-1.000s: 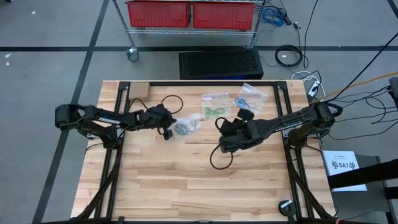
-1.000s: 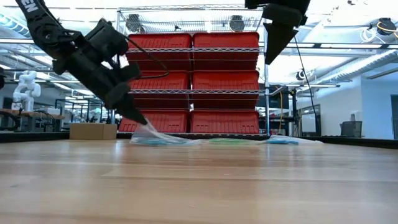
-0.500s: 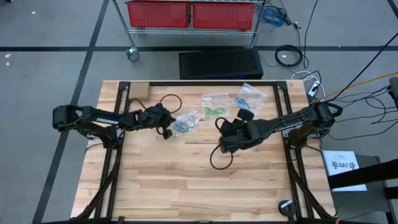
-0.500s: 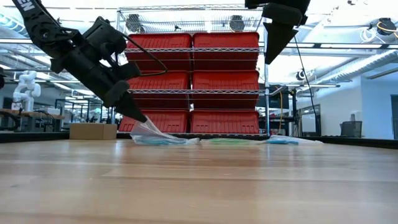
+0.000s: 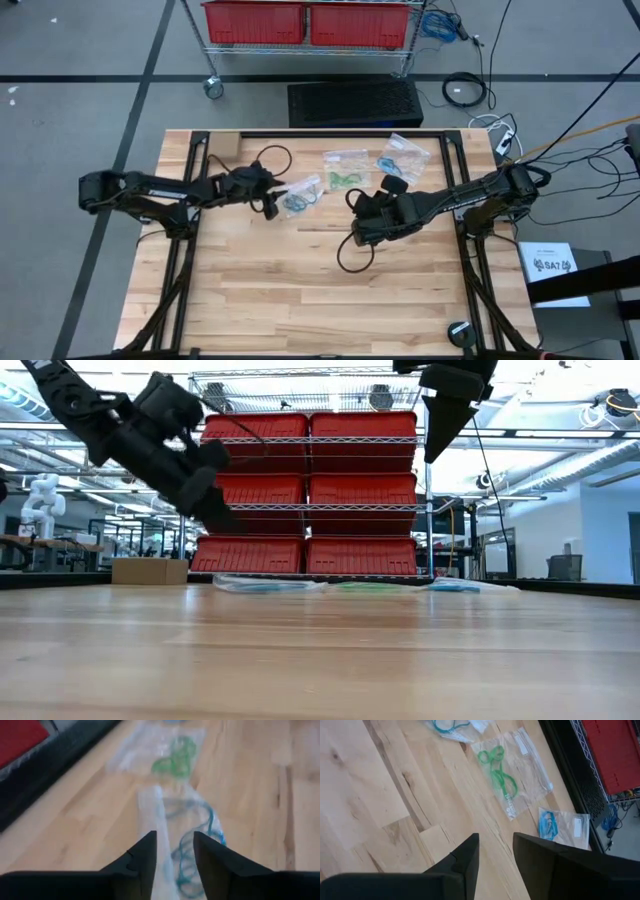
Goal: Sort rubber bands
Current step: Move the transparent zip bags to the center of the table
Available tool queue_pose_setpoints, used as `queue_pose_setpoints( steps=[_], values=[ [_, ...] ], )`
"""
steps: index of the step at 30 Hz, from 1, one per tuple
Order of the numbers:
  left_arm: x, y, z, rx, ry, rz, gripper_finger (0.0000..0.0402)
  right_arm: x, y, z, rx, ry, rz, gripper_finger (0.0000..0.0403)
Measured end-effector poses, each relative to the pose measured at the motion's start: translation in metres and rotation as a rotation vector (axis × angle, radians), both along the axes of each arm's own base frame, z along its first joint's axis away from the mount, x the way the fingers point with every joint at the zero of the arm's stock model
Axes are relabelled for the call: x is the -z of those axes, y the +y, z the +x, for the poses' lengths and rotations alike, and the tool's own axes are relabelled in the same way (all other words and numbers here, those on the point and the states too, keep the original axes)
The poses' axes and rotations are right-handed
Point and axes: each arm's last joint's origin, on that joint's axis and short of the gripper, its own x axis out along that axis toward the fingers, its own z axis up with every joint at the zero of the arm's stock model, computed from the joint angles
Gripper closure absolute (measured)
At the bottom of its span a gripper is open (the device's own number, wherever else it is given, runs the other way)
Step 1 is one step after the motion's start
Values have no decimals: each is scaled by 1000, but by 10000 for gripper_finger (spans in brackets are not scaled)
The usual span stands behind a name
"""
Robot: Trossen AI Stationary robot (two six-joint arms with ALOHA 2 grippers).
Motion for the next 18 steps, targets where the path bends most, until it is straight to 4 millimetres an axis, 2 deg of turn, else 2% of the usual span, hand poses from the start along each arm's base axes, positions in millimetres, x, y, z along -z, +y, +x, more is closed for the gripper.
queue_pose_setpoints(
  steps=[5,12,15,18],
  values=[
    [-24,0,-2,5,-87,62,249,0,0,0,1,-3,1,293],
    [-55,2,-14,-105,-100,279,244,0,0,1,1,-13,4,293],
    [-58,0,-19,-105,-104,268,250,0,0,1,1,-13,4,293],
    [-53,-4,-20,-11,-94,157,268,0,0,1,2,-13,4,293]
  ],
)
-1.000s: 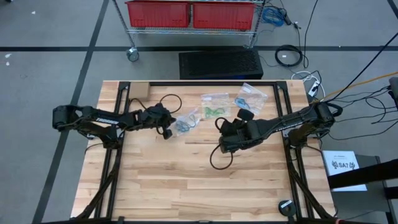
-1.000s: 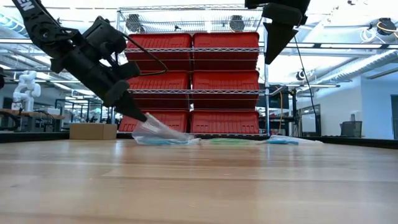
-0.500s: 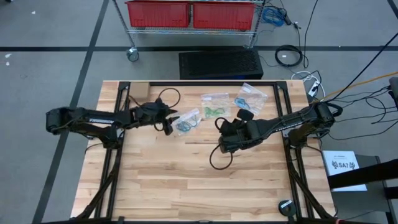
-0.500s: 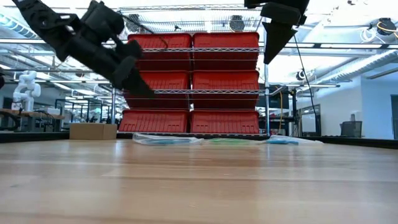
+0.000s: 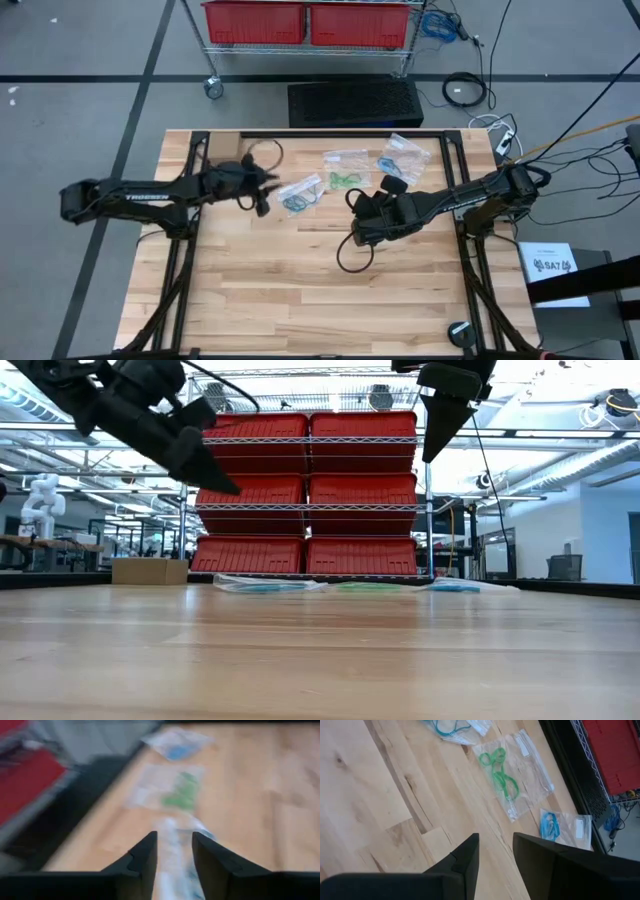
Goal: Sort rubber bands
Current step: Move the transparent zip bags to the center of the table
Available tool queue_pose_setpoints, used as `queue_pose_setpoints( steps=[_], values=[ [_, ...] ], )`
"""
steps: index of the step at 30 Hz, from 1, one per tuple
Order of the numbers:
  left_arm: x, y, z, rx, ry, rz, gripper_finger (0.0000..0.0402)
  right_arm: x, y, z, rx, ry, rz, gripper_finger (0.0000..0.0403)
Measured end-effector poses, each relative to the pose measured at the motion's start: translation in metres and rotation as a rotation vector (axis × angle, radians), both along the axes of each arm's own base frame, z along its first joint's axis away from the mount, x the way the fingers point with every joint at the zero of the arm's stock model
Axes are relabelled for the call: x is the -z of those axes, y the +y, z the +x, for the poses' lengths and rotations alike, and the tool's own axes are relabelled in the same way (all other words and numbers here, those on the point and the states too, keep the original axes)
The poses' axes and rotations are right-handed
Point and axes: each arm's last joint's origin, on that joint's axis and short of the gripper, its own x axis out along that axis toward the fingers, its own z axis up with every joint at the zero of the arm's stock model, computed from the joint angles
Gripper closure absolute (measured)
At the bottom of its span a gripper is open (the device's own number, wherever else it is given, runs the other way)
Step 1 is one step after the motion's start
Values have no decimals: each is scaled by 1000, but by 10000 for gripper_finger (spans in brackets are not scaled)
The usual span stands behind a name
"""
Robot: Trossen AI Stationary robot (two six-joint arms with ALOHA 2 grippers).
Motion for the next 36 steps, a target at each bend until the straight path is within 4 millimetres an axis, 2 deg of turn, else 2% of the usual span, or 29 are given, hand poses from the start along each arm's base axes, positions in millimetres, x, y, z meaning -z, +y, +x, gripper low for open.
queue_pose_setpoints(
  steps=[5,8,10,17,21,28,36],
  values=[
    [17,-11,6,160,109,-97,325,0,1,0,-5,2,26,293],
    [24,-19,13,245,129,-124,375,1,1,1,-10,1,24,295],
    [29,-25,19,289,137,-134,393,5,1,2,-23,2,21,304],
    [45,-31,36,347,149,-105,396,31,-4,3,-40,15,14,360],
    [61,-32,46,364,182,-100,398,50,-5,5,-57,-10,15,397],
    [88,-25,64,256,191,-30,398,78,-11,10,-70,-116,21,400],
    [101,-19,81,151,266,51,399,82,-11,10,-73,-133,21,402]
  ],
)
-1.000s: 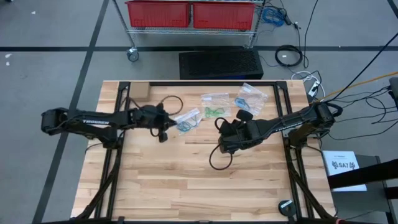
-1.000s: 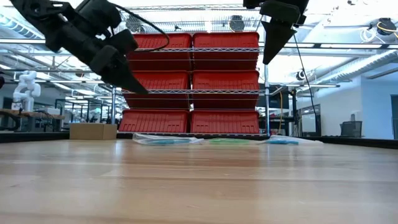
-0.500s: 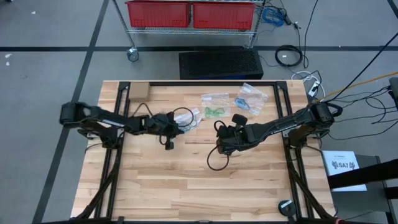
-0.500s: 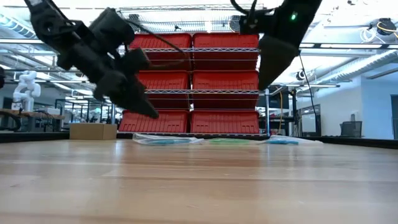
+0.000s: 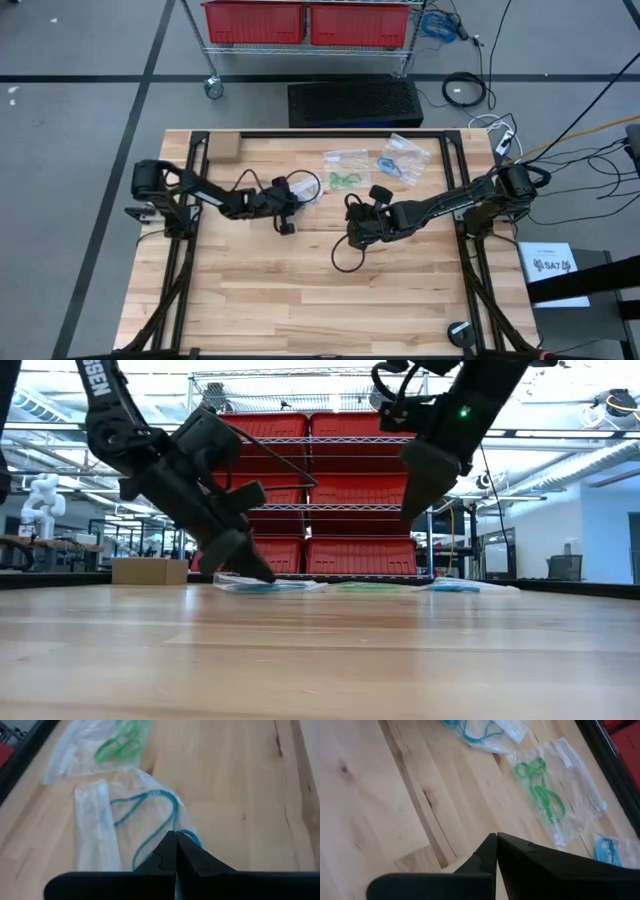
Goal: Sort rubber bands
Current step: Move the transparent zip bags to the center of the table
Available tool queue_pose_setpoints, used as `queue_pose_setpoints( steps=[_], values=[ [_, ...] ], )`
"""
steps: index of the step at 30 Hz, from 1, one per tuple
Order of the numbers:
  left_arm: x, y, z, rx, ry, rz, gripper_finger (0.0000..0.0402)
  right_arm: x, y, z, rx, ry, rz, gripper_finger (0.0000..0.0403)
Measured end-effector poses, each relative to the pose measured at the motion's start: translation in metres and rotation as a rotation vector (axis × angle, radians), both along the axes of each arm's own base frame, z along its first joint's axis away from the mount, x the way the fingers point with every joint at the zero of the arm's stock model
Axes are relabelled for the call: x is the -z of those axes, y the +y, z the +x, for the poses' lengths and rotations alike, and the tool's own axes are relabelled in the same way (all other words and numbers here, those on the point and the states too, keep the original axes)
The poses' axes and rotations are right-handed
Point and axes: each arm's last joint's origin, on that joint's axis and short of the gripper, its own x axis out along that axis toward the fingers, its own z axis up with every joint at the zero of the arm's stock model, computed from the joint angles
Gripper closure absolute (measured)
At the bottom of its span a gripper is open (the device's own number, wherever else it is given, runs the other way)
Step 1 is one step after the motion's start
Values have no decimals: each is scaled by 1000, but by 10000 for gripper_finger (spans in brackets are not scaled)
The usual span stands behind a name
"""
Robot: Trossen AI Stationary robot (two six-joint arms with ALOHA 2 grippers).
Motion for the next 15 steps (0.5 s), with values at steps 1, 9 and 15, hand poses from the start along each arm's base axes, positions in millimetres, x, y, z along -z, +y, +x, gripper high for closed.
queue_pose_setpoints(
  steps=[1,9,15],
  values=[
    [2,0,1,4,9,4,399,0,0,0,0,-4,-1,402],
    [12,-15,-4,66,150,-23,400,0,2,0,4,-13,8,403],
    [4,-40,-10,148,177,-40,400,0,3,0,1,-15,11,403]
  ],
)
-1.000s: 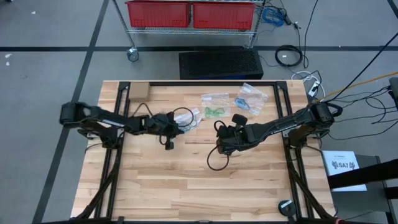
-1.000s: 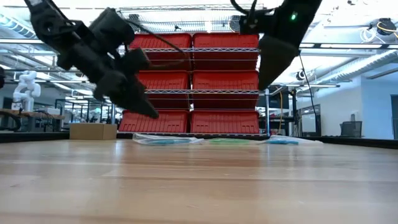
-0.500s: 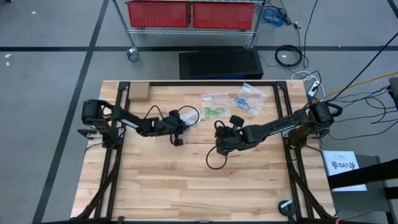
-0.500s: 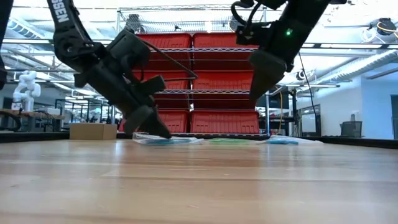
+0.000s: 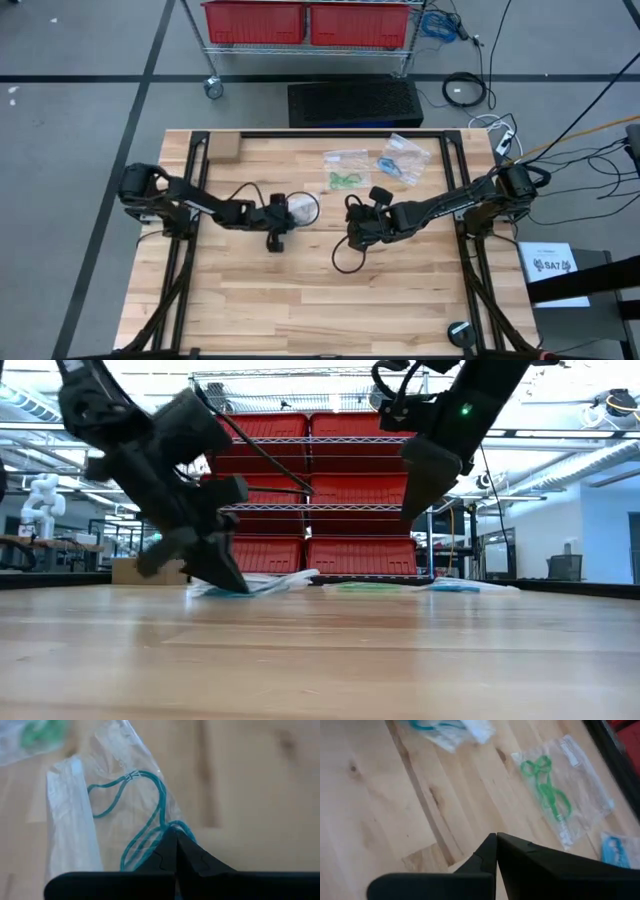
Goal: Sort rubber bands
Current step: Move the transparent zip bags to the center of the table
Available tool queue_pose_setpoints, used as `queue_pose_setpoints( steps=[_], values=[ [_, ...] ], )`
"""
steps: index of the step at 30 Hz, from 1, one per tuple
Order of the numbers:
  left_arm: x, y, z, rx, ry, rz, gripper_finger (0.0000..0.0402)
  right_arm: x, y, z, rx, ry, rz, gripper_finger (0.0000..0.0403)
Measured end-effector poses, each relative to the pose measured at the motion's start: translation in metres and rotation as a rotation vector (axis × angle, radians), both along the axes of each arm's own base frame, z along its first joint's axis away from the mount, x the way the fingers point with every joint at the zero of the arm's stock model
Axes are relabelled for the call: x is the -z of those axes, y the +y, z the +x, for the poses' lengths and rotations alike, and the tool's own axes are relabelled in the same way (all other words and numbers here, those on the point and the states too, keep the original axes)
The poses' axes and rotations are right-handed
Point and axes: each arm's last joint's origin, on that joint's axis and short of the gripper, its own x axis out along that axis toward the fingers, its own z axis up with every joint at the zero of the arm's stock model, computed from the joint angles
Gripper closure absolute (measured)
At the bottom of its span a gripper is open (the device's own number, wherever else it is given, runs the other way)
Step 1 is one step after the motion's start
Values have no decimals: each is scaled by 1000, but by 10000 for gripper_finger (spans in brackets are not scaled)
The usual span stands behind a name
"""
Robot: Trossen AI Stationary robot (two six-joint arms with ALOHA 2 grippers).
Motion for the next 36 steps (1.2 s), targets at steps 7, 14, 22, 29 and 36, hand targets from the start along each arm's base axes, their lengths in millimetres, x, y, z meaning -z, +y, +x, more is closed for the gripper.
queue_pose_setpoints(
  steps=[7,14,22,29,36],
  values=[
    [-16,-29,-13,112,31,-83,400,1,1,0,-20,9,50,403],
    [-28,-51,-25,167,32,-93,400,0,6,3,-52,-20,93,403],
    [-61,-46,-30,75,-141,-71,400,6,8,36,-154,-215,70,403],
    [-56,-36,-38,26,-129,-47,400,41,-1,76,-254,-360,85,403],
    [-41,-33,-44,53,-172,-134,400,83,0,91,-305,-378,217,403]
  ],
)
